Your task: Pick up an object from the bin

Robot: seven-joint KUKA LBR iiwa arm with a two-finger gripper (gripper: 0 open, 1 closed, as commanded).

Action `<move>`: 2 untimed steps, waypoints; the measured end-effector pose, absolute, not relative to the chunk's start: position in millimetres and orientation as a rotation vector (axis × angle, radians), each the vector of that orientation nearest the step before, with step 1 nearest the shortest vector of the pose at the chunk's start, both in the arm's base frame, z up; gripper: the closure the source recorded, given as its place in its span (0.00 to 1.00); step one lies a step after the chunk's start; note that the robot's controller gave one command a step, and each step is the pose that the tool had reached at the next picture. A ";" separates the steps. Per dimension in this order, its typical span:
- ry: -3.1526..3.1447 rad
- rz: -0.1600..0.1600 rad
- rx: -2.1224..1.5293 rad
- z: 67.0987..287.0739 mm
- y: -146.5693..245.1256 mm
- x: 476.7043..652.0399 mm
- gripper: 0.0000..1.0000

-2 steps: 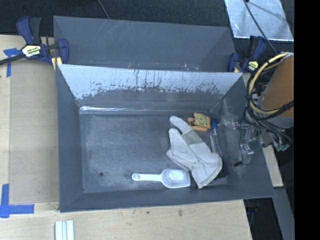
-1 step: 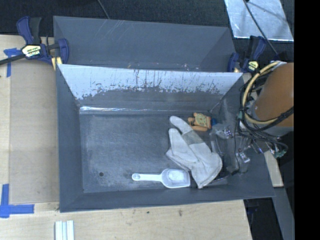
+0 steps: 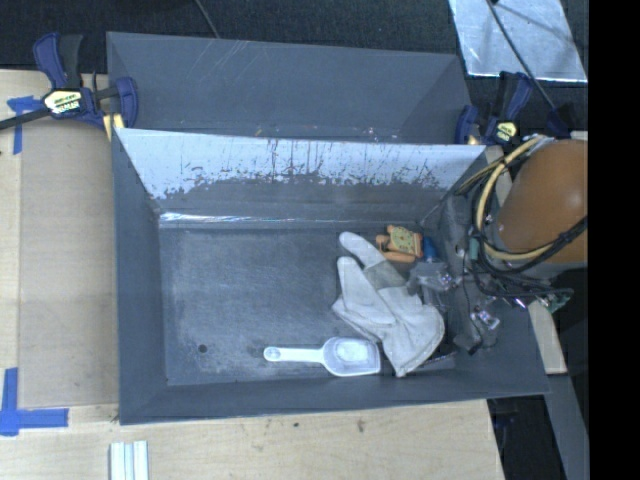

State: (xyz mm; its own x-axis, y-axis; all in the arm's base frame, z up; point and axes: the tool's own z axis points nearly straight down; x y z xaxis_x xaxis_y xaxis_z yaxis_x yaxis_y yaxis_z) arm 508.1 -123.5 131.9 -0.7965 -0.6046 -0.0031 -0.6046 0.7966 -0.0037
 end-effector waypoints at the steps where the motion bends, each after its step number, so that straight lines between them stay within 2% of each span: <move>1: 2.940 -0.002 -1.097 81.8 -121.6 504.3 0.00; 2: 2.861 -0.021 -1.269 76.6 -112.1 505.1 1.00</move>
Offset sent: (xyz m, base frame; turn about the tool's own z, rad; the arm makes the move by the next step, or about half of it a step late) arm -0.0087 0.0159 -0.0619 -0.1894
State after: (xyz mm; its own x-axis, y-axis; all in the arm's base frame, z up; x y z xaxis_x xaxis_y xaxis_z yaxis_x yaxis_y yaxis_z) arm 505.1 -112.1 76.6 -0.6712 -0.7413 -0.0051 -0.7411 0.6712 -0.0172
